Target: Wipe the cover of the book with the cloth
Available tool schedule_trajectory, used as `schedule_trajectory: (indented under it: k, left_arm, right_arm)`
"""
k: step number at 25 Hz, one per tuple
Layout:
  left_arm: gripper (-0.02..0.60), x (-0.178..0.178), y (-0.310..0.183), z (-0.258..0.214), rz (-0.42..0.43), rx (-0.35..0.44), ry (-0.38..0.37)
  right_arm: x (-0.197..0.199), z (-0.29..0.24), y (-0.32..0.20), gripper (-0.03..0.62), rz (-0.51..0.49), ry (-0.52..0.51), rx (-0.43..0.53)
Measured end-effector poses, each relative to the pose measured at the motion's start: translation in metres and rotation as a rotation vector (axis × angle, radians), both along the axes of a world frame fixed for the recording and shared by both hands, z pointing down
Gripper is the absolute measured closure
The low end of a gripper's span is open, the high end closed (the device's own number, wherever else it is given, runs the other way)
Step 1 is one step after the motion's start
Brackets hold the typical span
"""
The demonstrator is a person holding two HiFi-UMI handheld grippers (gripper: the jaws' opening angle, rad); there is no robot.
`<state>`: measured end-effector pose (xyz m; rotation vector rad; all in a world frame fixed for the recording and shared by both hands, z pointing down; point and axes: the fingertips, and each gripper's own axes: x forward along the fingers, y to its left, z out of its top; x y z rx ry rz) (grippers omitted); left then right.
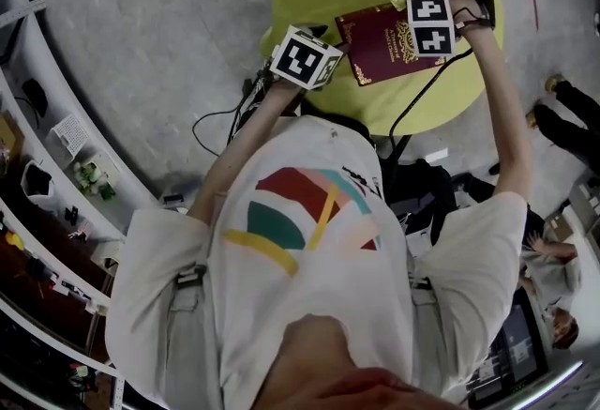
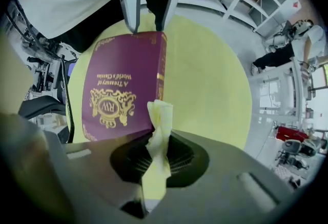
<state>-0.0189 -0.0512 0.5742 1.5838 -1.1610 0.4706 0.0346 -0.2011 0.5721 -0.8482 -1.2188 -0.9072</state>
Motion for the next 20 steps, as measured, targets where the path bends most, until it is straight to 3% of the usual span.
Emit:
schedule_trajectory:
  k: [7, 20]
  left_arm:
    - [0.367, -0.002, 0.0, 0.001, -0.002, -0.016, -0.022]
    - [0.368, -0.006, -0.003, -0.001, 0.023, -0.018, -0.059]
  right_arm:
    - [0.026, 0.001, -0.046, 0.563, 0.049, 0.008, 0.04]
    - [0.024, -0.01, -0.052, 0.563, 0.112, -0.085, 0.072]
